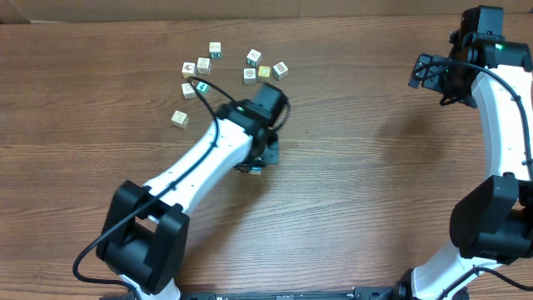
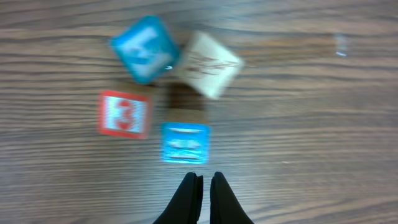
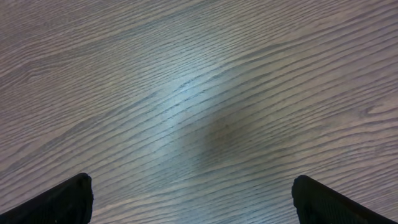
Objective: Form a circle
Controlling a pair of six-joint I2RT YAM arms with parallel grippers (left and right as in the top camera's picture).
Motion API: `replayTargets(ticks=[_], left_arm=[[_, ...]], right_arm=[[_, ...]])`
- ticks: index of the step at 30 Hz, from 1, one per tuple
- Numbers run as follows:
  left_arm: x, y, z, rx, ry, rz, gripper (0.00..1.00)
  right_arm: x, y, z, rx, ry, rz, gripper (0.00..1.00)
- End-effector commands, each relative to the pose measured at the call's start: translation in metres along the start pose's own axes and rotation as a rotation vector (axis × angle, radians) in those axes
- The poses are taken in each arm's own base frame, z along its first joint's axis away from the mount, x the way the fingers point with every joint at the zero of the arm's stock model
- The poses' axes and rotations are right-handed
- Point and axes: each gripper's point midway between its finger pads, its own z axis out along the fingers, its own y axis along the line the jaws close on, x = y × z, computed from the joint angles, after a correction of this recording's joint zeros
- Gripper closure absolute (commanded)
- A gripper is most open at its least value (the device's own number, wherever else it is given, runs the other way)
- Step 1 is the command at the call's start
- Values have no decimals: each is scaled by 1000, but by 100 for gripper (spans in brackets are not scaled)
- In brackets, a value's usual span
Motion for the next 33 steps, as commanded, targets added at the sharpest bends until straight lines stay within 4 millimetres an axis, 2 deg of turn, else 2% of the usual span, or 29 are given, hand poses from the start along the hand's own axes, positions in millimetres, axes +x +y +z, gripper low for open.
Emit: replayTargets(ticks=[1,9,17,33], left_arm=[[3,-21,-12,11,-46,42,96],[37,-21,-8,-133,-25,90,96],[51,-8,17,-181,5,78,96],[44,11,52,-248,39,79,96]], right_arm=[[-5,-1,-7,-5,-24,8,0],[-5,-1,-7,-5,-24,8,0],[-5,-1,-7,-5,-24,8,0],[-5,-1,-7,-5,-24,8,0]])
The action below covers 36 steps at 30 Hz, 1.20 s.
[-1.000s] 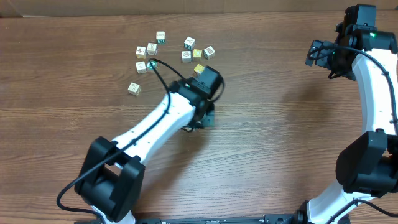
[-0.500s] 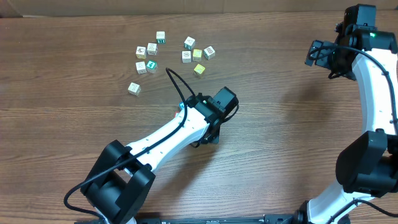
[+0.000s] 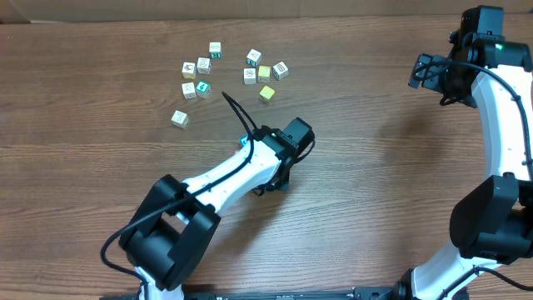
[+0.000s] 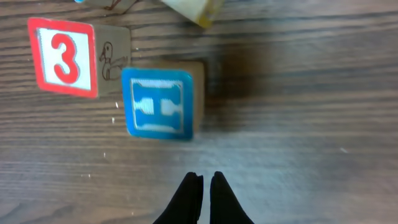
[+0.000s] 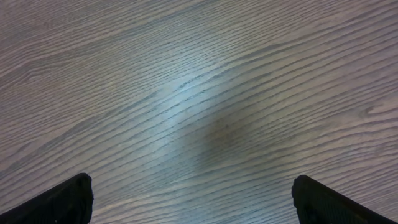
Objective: Form a circle
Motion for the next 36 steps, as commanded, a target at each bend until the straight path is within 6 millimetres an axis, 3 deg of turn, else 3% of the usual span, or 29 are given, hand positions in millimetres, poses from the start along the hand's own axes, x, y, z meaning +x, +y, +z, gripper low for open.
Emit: replayTargets(ticks=[1,36], left_arm=[[0,10,14,-42,17,-2,96],[-15,13,21,-34,-16,-19,96]], right_arm=[[-5,-1,-7,-5,-24,8,0],[-5,-1,-7,-5,-24,8,0]])
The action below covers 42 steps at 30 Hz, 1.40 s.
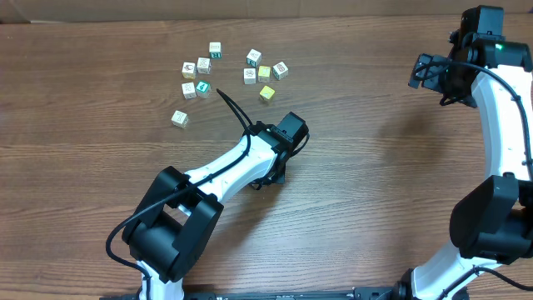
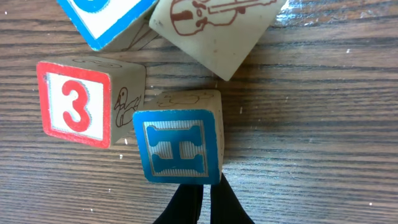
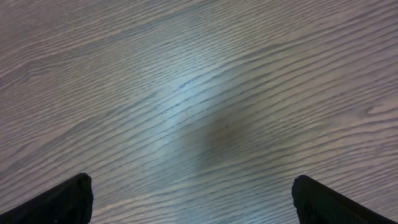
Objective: Form a circle
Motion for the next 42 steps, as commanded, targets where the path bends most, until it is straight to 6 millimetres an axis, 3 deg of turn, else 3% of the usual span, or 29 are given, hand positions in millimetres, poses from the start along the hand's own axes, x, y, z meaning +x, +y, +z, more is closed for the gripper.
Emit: replayTargets(ticks=[1,7,10,16,18,21,25,30,37,42], left_arm=[[1,7,7,-28,8,11,96],[2,0,3,13,23,42,96],[-11,-11,-18,83,10,34,96],[-77,-30,-98,233,-183,44,96],[-98,-27,-116,241,-249,34,96],[-119,-18,-124,215,-326,-4,96],[-129,-17,-116,212,-344,-15,96],[-134,-28,-82,190,-318,7,96],[-125,-35,-31,140,-227,31,96],[-118,-35,-16,120,-187,41,96]], right_arm=[[-5,-1,-7,-5,-24,8,0],[-5,-1,-7,-5,-23,8,0],[-5,-1,-7,-5,-24,8,0],[-5,-1,-7,-5,-23,8,0],[-5,-1,-7,-5,-24,8,0],[-5,-1,-7,-5,-23,8,0],[-5,-1,-7,-5,-24,8,0],[-5,-1,-7,-5,-23,8,0],[-5,-1,-7,-5,-24,8,0],[-5,-1,-7,-5,-23,8,0]])
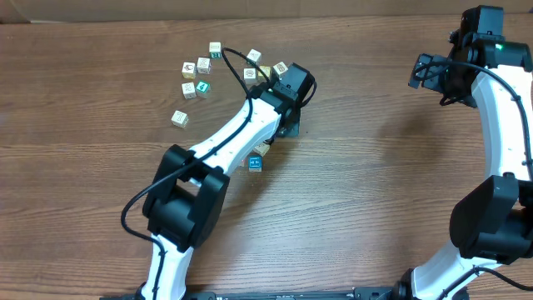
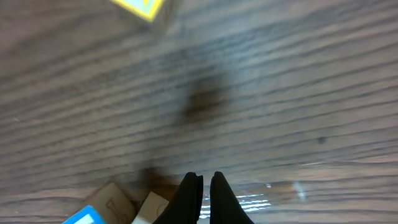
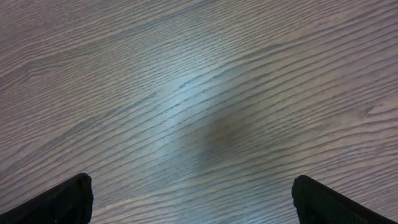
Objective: Form a circle
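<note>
Small lettered wooden blocks lie scattered at the far left, among them a white one (image 1: 215, 48) and a cream one (image 1: 179, 117). Nearer mid-table a blue block (image 1: 254, 163) and a pale block (image 1: 260, 148) sit beside my left arm. My left gripper (image 1: 286, 127) is shut and holds nothing. In the left wrist view its fingertips (image 2: 202, 186) hover over bare wood, with a blue block (image 2: 87, 216) and cream blocks (image 2: 115, 198) at the lower left and a yellow block (image 2: 140, 7) at the top. My right gripper (image 1: 425, 71) (image 3: 193, 202) is open wide over bare table, far right.
The left arm (image 1: 225, 154) lies diagonally across the table's middle and covers part of the block group. A cable (image 1: 237, 54) loops over the far blocks. The right arm (image 1: 500, 108) stands along the right edge. Cardboard runs along the far edge (image 1: 166, 8).
My left gripper, then with its shut tips against the blue H block, has moved away toward the far side. The small cluster now lies at the wrist view's lower left. The right arm is unchanged.
First my shut left gripper hung above a cluster of two blue blocks, a red 3 block and a cream block. Then it was lower, just behind the blue H block, then touching it beside the 3 block. Now it is clear of them.
</note>
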Controlling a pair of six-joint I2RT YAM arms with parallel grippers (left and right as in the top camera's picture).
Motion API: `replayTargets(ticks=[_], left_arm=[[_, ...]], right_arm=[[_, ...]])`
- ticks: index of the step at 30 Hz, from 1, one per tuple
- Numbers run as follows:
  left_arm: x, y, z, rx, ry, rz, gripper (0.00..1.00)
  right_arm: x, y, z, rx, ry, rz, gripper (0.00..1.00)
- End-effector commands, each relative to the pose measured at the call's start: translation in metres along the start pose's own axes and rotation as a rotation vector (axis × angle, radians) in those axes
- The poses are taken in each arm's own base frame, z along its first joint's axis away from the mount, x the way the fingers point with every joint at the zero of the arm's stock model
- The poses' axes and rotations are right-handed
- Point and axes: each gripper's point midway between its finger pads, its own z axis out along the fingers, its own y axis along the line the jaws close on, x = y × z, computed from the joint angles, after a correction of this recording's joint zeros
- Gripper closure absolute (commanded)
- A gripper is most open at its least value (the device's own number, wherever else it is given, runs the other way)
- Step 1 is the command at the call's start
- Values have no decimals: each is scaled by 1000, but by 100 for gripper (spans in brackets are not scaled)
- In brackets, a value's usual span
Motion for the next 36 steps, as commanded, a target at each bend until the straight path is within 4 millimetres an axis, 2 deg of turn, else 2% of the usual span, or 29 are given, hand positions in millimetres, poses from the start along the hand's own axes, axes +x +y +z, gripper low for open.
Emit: replayTargets(ticks=[1,16,36], left_arm=[[1,3,3,-18,0,21,96],[16,18,8,-91,41,36,95],[29,17,9,-97,82,54,96]], right_arm=[[-5,-1,-7,-5,-24,8,0],[-5,-1,-7,-5,-24,8,0],[-5,-1,-7,-5,-23,8,0]])
